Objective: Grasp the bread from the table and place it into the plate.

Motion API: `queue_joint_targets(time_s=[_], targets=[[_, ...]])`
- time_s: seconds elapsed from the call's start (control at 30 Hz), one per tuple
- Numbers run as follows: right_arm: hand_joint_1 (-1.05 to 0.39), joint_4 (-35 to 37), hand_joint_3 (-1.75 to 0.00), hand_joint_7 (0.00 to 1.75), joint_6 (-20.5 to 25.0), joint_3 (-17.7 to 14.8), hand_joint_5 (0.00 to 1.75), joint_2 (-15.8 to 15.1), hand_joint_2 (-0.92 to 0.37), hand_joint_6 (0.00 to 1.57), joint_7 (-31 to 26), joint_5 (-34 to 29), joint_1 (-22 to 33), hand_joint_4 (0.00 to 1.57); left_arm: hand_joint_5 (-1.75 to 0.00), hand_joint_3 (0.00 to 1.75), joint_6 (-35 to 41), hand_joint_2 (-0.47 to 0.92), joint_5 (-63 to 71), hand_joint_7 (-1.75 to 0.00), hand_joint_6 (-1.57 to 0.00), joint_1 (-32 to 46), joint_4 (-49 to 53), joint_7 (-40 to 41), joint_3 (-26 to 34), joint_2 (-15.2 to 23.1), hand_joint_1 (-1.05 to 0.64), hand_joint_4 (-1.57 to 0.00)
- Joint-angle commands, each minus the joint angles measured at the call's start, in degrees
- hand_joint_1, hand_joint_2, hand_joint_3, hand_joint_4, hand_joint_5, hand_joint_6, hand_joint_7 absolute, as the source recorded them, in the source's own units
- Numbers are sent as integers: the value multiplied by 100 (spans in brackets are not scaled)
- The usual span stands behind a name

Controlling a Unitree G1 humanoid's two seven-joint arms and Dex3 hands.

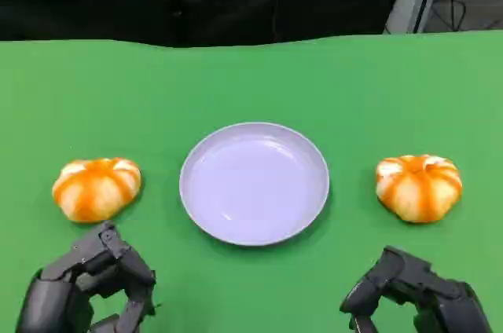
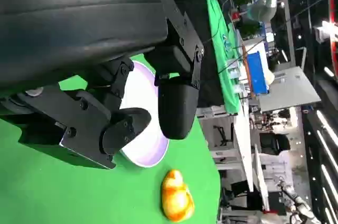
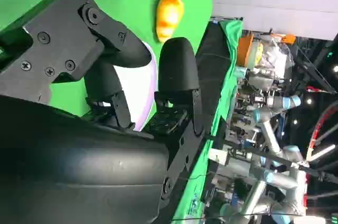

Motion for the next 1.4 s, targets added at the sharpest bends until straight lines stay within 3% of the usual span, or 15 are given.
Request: queue_joint_targets(time_s=[0.03,0.5,0.67,0.8,0.87,0.97,1.0,1.07,1.17,1.27,1.4], targets=[[-9,1,-128,135,-84,-14,162,-16,-36,75,-39,-12,13,69,-175,91,-12,66,19,-160,-68,-7,-34,28,52,81,3,-74],[-9,26,-126,134,-114,-18,162,-8,-37,76,-53,-28,-5,69,-175,90,-69,66,-80,-160,-68,-51,29,4,69,57,3,-75],[-8,32,-126,134,-130,0,161,13,-36,76,-86,-78,4,70,-170,98,-172,64,-308,-151,-70,-159,169,-94,111,54,7,-73],[-10,3,-126,134,-95,33,162,45,-36,76,-97,-82,30,70,-143,85,-118,67,-217,-118,-65,-377,271,-185,185,263,-2,-62],[-9,-16,-127,134,-85,33,162,51,-35,77,-127,-128,41,70,-117,71,-52,70,248,-85,-65,-467,252,-60,229,411,-9,-61],[-9,-19,-128,134,-83,36,162,50,-35,77,-143,-143,43,71,-111,66,-38,71,394,-75,-66,-491,252,-3,233,436,-10,-61],[-9,-35,-128,134,-70,46,161,40,-35,77,-128,-124,52,70,-105,62,272,72,714,-68,-62,-597,96,-12,260,654,-12,-58],[-9,-57,-126,134,-53,58,162,29,-36,76,-109,-101,63,69,-71,26,704,87,1137,-32,-56,-728,-126,-31,298,912,-18,-53],[-9,-63,-125,134,-48,64,162,23,-37,75,-108,-95,65,69,-61,16,941,91,1259,-21,-57,-750,-261,-8,282,981,-19,-52],[-10,-99,-125,134,3,72,161,19,-38,75,-83,-33,91,68,-46,7,1565,92,2309,-8,-43,-1258,-322,-29,194,1534,-39,-37],[-10,-84,-125,134,-12,64,162,13,-37,75,-93,-45,87,68,-32,3,2011,92,3324,-2,-36,-1812,-113,-56,-43,2059,-47,-24]])
